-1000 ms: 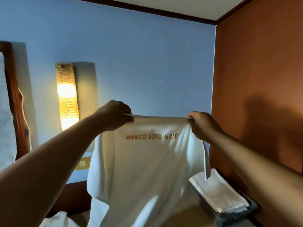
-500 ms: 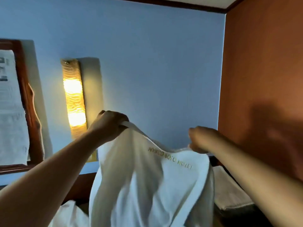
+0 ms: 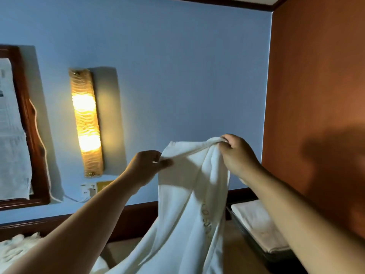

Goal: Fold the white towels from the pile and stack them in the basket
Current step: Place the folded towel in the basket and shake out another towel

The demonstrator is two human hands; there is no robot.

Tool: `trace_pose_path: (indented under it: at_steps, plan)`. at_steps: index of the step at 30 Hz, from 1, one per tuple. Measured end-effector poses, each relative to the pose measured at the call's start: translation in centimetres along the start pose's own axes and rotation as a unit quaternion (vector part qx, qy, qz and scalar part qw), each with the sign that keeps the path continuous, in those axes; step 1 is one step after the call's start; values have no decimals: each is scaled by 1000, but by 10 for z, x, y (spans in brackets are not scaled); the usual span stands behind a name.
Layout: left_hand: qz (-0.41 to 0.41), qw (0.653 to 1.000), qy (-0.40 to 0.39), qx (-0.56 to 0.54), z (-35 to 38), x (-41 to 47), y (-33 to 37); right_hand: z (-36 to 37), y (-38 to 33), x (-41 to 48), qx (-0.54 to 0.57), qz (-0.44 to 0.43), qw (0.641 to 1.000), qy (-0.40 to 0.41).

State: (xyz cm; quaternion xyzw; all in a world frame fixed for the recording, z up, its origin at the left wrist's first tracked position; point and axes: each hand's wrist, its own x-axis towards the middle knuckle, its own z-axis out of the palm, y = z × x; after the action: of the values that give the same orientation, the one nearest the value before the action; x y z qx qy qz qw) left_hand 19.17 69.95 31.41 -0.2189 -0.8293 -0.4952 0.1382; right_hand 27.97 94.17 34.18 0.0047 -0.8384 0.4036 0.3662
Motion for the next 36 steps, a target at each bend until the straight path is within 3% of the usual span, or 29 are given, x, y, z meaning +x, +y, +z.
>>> trace_pose_path:
  at_steps: [2,3,6,8,11,13,15,19,21,25,28,30,33,36]
  plan:
    - [-35,981,16,-191,7,-3,-4,-6,6,4,-25,22,999,-34]
    - [-33,971,25,-234,11,-5,3,-7,9,4,-58,31,995,-74]
    - [20,984,61,-164,22,-9,28,-2,13,-5,-197,2,962,-190]
    - [77,995,44,-56,26,-14,43,5,12,-17,-223,-49,951,-207]
    - [141,988,15,64,32,-16,50,13,7,-27,-109,-135,978,-118]
    - [148,986,27,73,34,-15,51,11,5,-25,-54,-179,982,-20]
    - [140,987,34,71,35,-13,51,8,4,-22,-49,-183,982,13]
    - [120,990,25,65,39,-18,49,7,9,-17,-95,-134,984,-61]
    - [106,993,13,43,44,-25,44,10,14,-14,-110,-127,984,-60]
    - [52,996,-51,-46,64,-45,16,8,29,-1,-90,-109,989,43]
    - [6,991,-131,-38,62,-64,-31,-18,42,23,-54,-13,983,175]
    - [-29,989,-142,5,46,-71,-67,-44,56,41,-8,76,966,246]
    - [-52,997,-63,5,24,-70,-89,-63,66,51,69,142,964,216]
    - [30,999,-38,14,17,-52,-58,-42,45,39,81,59,991,90]
